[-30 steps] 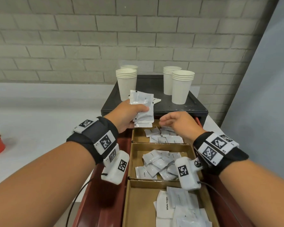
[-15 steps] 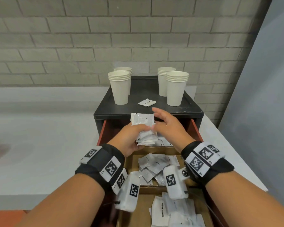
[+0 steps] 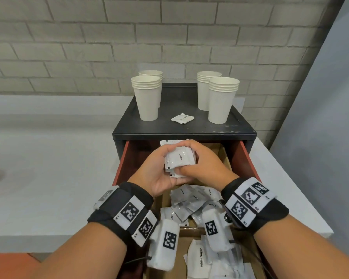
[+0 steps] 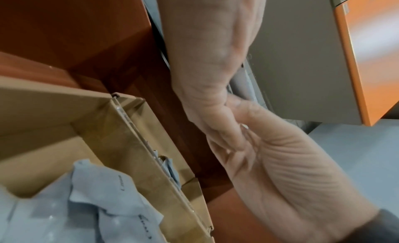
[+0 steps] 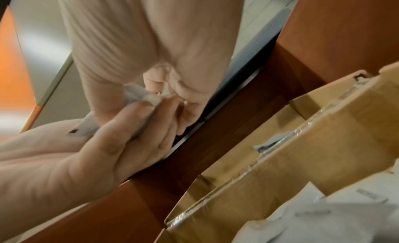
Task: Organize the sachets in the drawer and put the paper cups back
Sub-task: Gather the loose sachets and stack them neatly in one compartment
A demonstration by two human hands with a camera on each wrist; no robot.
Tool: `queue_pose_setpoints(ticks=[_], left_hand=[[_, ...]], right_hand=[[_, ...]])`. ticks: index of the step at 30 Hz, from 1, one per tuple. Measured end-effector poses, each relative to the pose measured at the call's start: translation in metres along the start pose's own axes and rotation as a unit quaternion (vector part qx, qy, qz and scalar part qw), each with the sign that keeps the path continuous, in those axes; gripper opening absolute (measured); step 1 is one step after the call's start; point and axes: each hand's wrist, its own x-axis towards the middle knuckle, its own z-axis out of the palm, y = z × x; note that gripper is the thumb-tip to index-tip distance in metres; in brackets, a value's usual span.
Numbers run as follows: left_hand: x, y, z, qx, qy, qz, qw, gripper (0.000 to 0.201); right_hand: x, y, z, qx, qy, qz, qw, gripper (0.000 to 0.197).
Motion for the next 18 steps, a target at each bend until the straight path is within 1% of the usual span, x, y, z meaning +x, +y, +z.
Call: queue_pose_setpoints(ticks=[2, 3, 4, 7, 10, 11, 13, 14, 16, 18], left_hand=[[0.003, -0.002, -0.001, -0.017, 0.021, 0.004, 1.000, 0.033], [0.005, -0.002, -0.003, -0.027, 0.031, 0.008, 0.999, 0.033], [0.006, -0.002, -0.004, -0.036, 0.037, 0.011, 0.999, 0.033], [0.009, 0.000, -0.009, -0.048, 0.075, 0.024, 0.996, 0.035], [0.009, 0.001, -0.008, -0.039, 0.123, 0.031, 0.991, 0.029], [0.009, 0.001, -0.008, -0.035, 0.141, 0.032, 0.989, 0.027], [0.009, 0.001, -0.007, -0.036, 0.169, 0.038, 0.984, 0.033], [0.010, 0.001, -0.007, -0.037, 0.176, 0.041, 0.983, 0.038], [0.009, 0.000, -0.007, -0.036, 0.182, 0.048, 0.981, 0.045], [0.009, 0.000, -0.007, -0.034, 0.189, 0.056, 0.980, 0.048]], right_hand=[[0.000, 0.000, 0.002, -0.020, -0.004, -0.005, 1.000, 0.061], [-0.001, 0.001, 0.004, -0.023, -0.003, -0.009, 1.000, 0.062], [-0.001, 0.001, 0.005, -0.017, 0.002, -0.013, 1.000, 0.059], [-0.001, 0.001, 0.005, 0.029, 0.043, -0.020, 0.998, 0.032], [0.000, 0.000, -0.003, -0.003, 0.099, -0.014, 0.995, 0.015], [0.001, 0.001, -0.007, -0.005, 0.119, -0.002, 0.993, 0.014], [0.004, 0.005, -0.015, 0.008, 0.150, 0.036, 0.988, 0.026], [0.004, 0.007, -0.018, 0.010, 0.149, 0.058, 0.987, 0.026], [0.003, 0.011, -0.022, 0.007, 0.130, 0.104, 0.986, 0.016], [0.003, 0.015, -0.022, 0.019, 0.110, 0.163, 0.980, 0.021]])
